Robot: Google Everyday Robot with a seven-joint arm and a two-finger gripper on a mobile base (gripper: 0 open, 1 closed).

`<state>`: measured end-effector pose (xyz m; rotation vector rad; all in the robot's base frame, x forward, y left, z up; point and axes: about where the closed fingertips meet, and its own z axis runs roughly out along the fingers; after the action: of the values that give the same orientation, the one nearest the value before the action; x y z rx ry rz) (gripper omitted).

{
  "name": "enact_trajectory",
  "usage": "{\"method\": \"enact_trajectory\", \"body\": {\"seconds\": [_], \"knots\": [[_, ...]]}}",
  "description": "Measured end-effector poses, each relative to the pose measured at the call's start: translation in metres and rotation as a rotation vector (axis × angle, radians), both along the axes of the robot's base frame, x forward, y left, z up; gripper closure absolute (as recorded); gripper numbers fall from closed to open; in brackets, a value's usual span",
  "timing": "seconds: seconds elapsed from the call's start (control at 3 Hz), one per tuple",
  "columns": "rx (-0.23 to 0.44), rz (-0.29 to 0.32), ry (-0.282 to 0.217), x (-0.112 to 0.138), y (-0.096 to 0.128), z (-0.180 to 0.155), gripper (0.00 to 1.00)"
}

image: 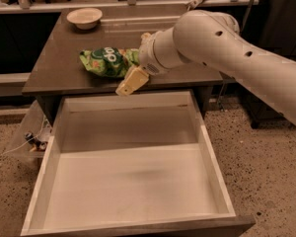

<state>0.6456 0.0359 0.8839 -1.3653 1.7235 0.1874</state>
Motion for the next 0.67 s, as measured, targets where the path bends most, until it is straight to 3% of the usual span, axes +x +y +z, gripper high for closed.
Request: {"method": "enact_trajectory", "body": {"seconds": [0.33, 0.67], "knots": [[-0.005, -0.01, -0.065, -0.022, -0.016, 0.027, 0.0], [-0.009, -0.045, -0.082, -0.041, -0.035, 0.037, 0.0]]}}
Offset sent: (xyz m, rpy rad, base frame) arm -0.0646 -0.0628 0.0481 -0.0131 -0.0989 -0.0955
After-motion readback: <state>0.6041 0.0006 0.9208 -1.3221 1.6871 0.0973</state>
